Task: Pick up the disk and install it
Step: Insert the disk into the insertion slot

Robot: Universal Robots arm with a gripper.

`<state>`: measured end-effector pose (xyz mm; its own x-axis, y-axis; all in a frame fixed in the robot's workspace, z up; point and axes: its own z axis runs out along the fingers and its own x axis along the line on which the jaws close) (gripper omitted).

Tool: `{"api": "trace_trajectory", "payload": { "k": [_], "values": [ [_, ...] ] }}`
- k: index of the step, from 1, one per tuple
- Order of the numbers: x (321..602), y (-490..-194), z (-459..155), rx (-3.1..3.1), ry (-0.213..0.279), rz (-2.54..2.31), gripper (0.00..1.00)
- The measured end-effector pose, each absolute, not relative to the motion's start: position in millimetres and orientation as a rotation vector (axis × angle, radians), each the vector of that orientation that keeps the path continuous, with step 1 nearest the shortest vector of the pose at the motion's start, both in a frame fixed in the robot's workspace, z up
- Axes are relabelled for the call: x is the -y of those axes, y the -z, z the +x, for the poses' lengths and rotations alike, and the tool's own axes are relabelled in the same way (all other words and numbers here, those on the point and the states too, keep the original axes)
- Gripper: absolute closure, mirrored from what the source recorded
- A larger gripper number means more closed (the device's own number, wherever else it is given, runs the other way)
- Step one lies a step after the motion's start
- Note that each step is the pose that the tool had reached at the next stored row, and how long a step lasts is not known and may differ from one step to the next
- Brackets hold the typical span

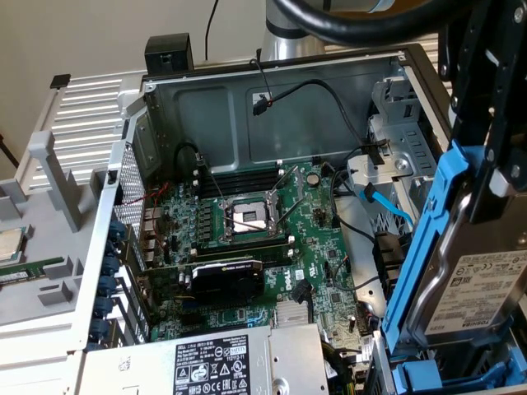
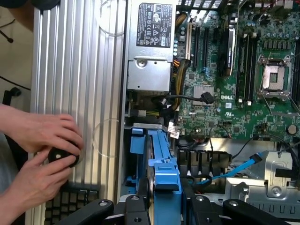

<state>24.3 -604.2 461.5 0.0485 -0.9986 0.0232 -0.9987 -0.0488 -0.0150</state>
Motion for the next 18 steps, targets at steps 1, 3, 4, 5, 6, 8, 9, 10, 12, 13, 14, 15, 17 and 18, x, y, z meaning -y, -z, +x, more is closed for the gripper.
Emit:
{"api": "trace_trajectory", "payload": {
  "k": [1, 3, 4, 5, 6, 8, 9, 10, 12, 13, 14, 15, 17, 18],
  "values": [
    [604.1, -461.6, 23.9, 2.163, -0.043, 2.27, 0.64],
    [604.1, -462.2, 23.8, 2.162, -0.045, 2.27, 0.64],
    [604.0, -462.4, 23.8, 2.161, -0.046, 2.269, 0.64],
    [604.1, -462.7, 23.7, 2.161, -0.047, 2.269, 0.64],
    [604.0, -463.0, 23.7, 2.161, -0.047, 2.269, 0.64],
    [604.0, -463.2, 23.7, 2.16, -0.048, 2.268, 0.64],
    [604.0, -463.3, 23.7, 2.16, -0.048, 2.268, 0.64],
    [604.0, -463.5, 23.7, 2.16, -0.049, 2.269, 0.64],
    [603.8, -464.1, 23.5, 2.162, -0.053, 2.27, 0.64],
    [603.7, -464.4, 23.5, 2.162, -0.055, 2.271, 0.64],
    [603.6, -464.5, 23.2, 2.163, -0.058, 2.272, 0.64],
    [603.6, -464.5, 23.1, 2.164, -0.06, 2.273, 0.64],
    [603.5, -464.6, 22.5, 2.165, -0.063, 2.274, 0.64],
    [603.5, -464.6, 22.2, 2.165, -0.063, 2.274, 0.64]
  ]
}}
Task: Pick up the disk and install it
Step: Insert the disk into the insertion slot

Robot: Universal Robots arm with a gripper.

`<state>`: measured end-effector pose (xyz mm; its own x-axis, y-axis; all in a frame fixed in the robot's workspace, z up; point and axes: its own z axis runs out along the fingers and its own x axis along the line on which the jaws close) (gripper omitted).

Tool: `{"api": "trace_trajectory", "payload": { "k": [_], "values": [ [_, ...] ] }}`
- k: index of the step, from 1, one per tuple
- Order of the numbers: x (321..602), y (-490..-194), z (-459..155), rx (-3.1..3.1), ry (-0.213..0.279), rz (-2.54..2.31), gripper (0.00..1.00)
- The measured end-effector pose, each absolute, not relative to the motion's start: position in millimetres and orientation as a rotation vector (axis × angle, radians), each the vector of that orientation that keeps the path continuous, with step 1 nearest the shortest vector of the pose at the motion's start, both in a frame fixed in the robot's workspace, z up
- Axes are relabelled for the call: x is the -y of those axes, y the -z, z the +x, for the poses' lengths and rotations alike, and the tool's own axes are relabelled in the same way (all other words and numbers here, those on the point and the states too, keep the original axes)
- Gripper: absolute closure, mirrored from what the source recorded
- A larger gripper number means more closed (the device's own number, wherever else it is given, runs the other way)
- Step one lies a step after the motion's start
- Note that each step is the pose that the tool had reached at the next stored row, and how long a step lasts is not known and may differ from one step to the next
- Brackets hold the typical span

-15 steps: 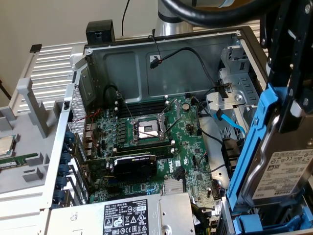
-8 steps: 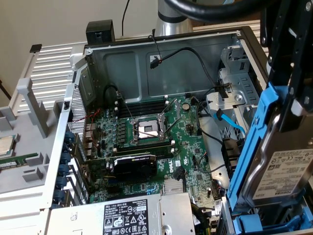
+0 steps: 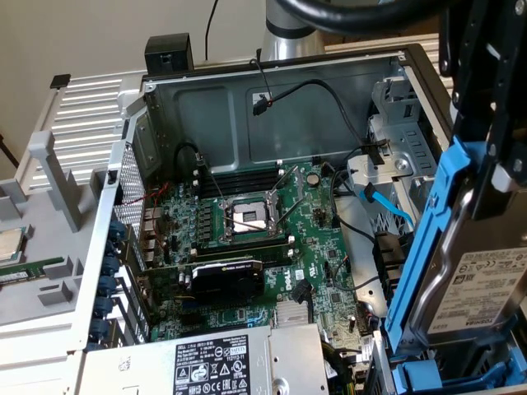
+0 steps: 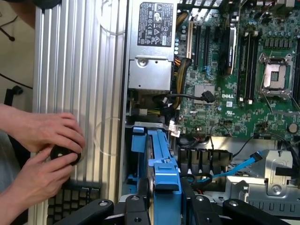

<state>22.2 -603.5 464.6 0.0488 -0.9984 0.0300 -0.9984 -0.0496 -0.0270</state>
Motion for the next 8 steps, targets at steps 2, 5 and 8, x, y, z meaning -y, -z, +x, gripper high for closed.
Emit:
{"api": "trace_trajectory", "payload": {
  "k": [2, 5, 8],
  "values": [
    [603.5, -464.5, 21.0, 2.166, -0.065, 2.275, 0.64],
    [603.5, -464.5, 19.5, 2.166, -0.067, 2.276, 0.64],
    [603.4, -464.5, 18.0, 2.168, -0.073, 2.278, 0.64]
  ]
}}
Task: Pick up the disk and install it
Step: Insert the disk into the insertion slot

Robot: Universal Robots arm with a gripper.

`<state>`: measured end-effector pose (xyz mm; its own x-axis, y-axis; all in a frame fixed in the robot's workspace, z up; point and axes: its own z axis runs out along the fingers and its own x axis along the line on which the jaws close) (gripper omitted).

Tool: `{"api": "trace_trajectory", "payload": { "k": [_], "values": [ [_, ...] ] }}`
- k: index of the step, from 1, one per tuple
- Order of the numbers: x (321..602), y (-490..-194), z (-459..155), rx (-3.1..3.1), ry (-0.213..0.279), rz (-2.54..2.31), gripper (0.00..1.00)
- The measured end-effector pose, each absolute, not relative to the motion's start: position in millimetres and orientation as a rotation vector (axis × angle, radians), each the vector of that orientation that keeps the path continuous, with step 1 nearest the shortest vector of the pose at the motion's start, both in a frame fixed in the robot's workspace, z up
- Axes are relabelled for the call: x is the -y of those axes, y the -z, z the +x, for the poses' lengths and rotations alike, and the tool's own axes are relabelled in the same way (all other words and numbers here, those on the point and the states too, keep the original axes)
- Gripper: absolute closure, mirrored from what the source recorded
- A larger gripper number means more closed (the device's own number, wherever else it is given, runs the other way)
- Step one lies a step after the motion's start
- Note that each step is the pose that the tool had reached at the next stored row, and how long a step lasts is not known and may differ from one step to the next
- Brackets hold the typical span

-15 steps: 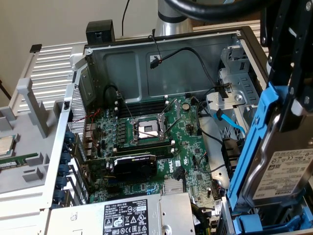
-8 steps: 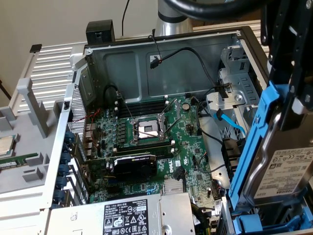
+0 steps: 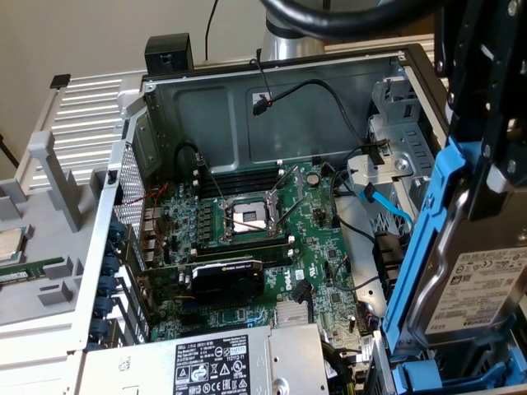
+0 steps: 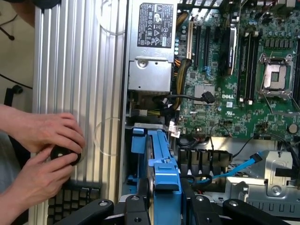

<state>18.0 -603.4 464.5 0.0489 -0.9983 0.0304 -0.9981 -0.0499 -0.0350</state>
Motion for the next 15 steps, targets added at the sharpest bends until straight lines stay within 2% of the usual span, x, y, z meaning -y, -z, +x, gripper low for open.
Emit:
{"api": "trace_trajectory", "payload": {
  "k": [15],
  "values": [
    [602.8, -464.5, 10.2, -2.147, 0.109, -2.256, 0.64]
  ]
}}
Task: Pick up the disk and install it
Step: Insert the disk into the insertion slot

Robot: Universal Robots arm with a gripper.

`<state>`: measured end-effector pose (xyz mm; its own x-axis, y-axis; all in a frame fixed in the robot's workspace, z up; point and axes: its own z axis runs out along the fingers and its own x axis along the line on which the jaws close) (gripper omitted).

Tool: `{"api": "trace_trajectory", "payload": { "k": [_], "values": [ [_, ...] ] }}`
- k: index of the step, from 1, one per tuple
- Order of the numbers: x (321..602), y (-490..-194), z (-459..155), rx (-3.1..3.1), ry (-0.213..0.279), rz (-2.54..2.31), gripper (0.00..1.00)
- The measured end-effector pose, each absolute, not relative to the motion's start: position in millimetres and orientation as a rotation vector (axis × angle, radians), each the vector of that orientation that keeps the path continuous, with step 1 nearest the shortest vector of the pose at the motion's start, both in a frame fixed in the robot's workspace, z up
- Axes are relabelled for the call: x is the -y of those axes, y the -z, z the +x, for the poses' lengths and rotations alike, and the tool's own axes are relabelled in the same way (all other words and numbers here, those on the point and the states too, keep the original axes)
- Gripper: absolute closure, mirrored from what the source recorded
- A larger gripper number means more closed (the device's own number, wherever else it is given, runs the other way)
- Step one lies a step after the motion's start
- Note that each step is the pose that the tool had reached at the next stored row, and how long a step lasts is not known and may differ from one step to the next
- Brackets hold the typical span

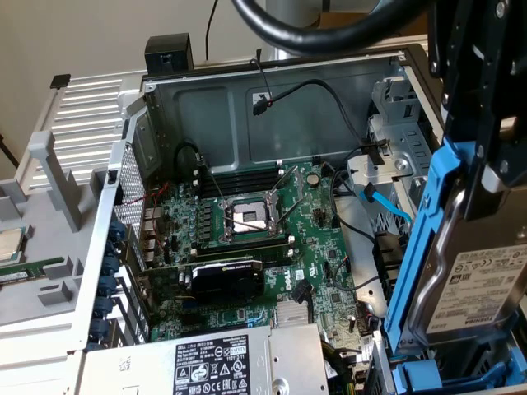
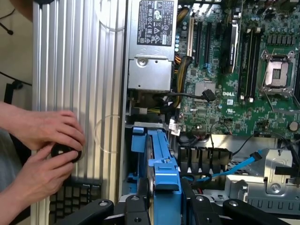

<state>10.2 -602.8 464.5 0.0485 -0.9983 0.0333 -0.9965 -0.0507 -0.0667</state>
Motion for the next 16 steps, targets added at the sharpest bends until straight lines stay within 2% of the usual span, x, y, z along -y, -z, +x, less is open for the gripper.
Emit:
{"api": "trace_trajectory", "payload": {
  "k": [16],
  "values": [
    [601.1, -464.5, 1.5, -2.136, 0.139, -2.244, 0.64]
  ]
}}
